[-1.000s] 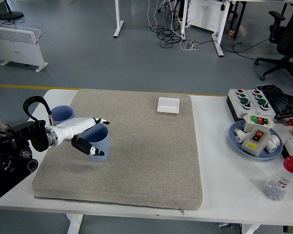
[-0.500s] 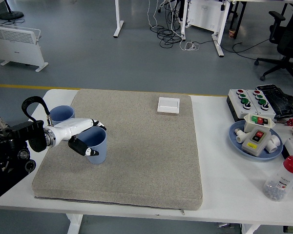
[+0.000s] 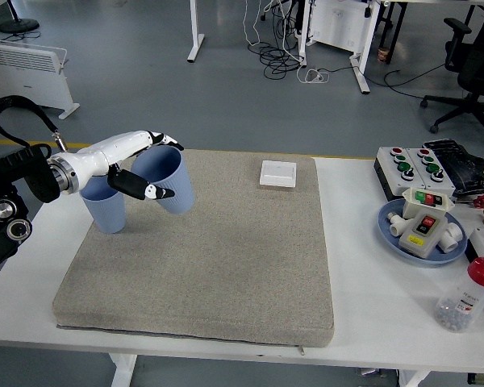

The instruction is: Push cup pick cup insert cup

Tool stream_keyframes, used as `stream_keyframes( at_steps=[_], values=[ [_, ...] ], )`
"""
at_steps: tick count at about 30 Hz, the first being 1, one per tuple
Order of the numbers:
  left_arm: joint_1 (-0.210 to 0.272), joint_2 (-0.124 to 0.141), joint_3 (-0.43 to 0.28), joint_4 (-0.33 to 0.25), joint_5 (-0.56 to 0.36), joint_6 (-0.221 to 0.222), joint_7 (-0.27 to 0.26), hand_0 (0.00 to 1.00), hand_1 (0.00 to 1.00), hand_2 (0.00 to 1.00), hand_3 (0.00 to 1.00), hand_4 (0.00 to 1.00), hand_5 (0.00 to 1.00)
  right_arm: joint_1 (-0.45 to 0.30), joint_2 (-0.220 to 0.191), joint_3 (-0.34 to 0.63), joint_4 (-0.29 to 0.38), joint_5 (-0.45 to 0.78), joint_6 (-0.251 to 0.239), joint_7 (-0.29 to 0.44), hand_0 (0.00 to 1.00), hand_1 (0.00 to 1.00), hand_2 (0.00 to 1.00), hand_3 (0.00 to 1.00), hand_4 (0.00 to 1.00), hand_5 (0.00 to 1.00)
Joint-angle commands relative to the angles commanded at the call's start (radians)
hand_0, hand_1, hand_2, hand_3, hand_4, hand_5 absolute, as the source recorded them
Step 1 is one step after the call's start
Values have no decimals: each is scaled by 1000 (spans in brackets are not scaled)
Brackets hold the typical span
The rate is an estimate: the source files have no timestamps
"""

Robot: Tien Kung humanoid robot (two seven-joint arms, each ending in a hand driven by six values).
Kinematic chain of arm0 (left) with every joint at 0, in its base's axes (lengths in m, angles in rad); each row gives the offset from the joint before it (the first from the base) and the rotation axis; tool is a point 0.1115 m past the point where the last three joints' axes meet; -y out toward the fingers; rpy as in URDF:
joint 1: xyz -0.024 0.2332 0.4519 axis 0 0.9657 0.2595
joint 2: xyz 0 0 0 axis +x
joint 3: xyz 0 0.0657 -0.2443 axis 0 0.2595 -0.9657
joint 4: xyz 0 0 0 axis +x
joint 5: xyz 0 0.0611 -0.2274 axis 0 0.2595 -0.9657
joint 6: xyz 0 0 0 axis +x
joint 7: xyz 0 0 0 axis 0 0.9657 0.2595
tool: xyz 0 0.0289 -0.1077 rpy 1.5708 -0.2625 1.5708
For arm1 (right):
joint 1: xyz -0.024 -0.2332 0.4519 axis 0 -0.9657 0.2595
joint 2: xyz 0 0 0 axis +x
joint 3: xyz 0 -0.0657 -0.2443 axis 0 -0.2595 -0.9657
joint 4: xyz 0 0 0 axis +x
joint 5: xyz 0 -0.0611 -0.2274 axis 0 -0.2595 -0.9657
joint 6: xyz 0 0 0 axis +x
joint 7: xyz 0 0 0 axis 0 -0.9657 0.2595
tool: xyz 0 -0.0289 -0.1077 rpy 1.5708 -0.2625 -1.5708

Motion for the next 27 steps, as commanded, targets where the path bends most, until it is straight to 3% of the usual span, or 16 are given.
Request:
stream_keyframes(
  at_steps=[2, 7, 10, 20, 27],
  values=[
    [-13, 5, -8, 12, -1, -1, -2, 507, 411, 413, 382, 502, 2, 0, 0, -1, 0, 2, 0, 0, 748, 693, 679, 581, 181, 548],
    [-95, 33, 27, 125, 17, -1, -20, 517, 406, 410, 381, 485, 2, 1, -2, -2, 0, 2, 0, -2, 747, 693, 680, 581, 181, 547],
    [-115, 38, 41, 173, 26, -2, -26, 517, 406, 410, 381, 485, 2, 1, -2, -4, 0, 2, 0, -2, 747, 693, 680, 581, 181, 547],
    [-131, 53, 66, 249, 45, -12, -12, 530, 416, 416, 392, 482, 2, 2, -4, -10, 0, 10, 0, -2, 748, 694, 680, 581, 182, 547],
    [-138, 49, 126, 302, 46, -6, -17, 536, 424, 421, 396, 468, 2, 1, -4, -10, 0, 6, 0, -2, 748, 694, 680, 581, 182, 547]
  ],
)
